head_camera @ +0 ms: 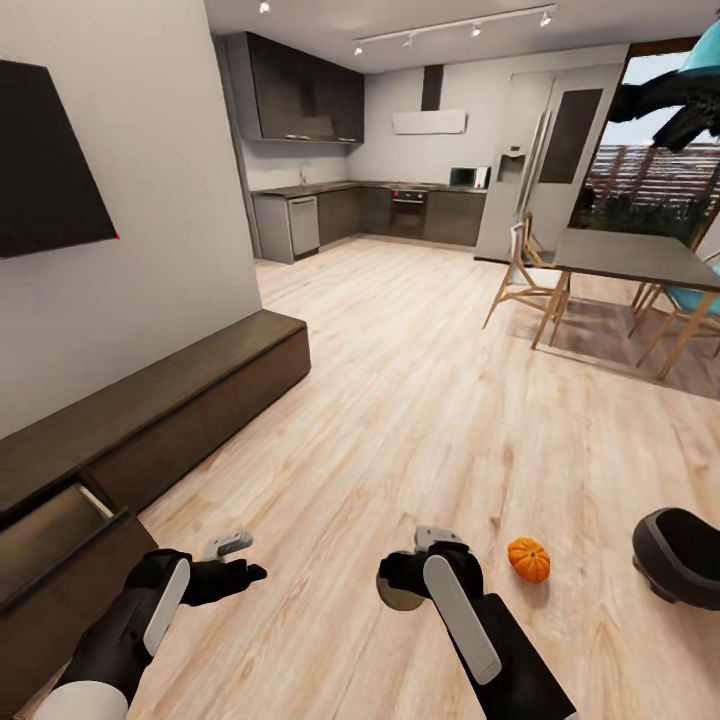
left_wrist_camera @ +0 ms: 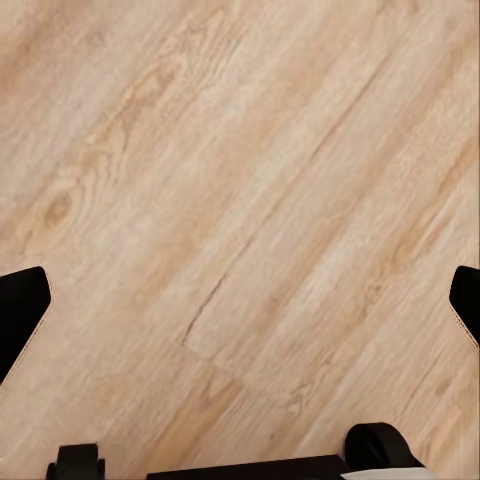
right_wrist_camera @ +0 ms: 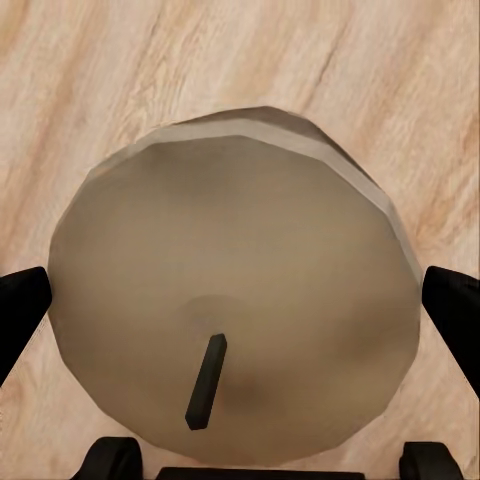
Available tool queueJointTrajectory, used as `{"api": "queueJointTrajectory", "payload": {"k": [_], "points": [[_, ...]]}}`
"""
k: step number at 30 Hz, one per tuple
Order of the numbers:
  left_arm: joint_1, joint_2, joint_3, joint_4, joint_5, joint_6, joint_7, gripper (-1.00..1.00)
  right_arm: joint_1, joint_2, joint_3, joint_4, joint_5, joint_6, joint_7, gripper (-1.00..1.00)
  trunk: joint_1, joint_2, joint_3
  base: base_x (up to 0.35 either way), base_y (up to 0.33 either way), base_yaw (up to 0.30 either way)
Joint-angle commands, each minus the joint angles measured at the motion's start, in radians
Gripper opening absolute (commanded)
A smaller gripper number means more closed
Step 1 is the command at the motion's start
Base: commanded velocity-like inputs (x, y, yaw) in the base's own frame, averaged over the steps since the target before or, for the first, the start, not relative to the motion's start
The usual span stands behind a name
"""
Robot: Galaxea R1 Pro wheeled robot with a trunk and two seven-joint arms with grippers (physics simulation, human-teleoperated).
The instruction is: Place each of the two pumpkins and all three candles from the living room inside a cabinet in the living room (use any cabinet), then make sure every cabinet is closed, and position the cauldron so it is next to a table in the living room.
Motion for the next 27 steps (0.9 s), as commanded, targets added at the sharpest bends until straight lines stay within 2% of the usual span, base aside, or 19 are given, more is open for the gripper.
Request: {"api": "queueJointTrajectory", "payload": {"k": [1, 10, 18, 27], "points": [[0.000, 0.000, 0.000, 0.001, 0.000, 0.000, 0.000, 1.00, 0.000, 0.000, 0.000, 0.000, 0.000, -0.001, -0.001, -1.00, 0.000, 0.000, 0.000, 0.288, -0.003, 0.293], [0.000, 0.000, 0.002, 0.002, -0.001, 0.000, 0.000, 1.00, 0.000, 0.001, 0.001, 0.000, 0.001, 0.000, -0.002, -1.00, 0.000, 0.000, 0.000, 0.205, 0.000, 0.293], [0.000, 0.000, 0.002, 0.002, -0.002, 0.000, 0.001, 1.00, 0.000, 0.001, 0.020, 0.001, 0.001, 0.000, -0.003, -1.00, 0.000, 0.000, 0.000, 0.107, -0.060, 0.293], [0.000, 0.000, 0.002, 0.002, -0.002, 0.000, 0.002, 1.00, 0.000, 0.007, 0.023, 0.021, 0.003, 0.000, -0.003, -1.00, 0.000, 0.000, 0.000, 0.060, -0.050, 0.293]]}}
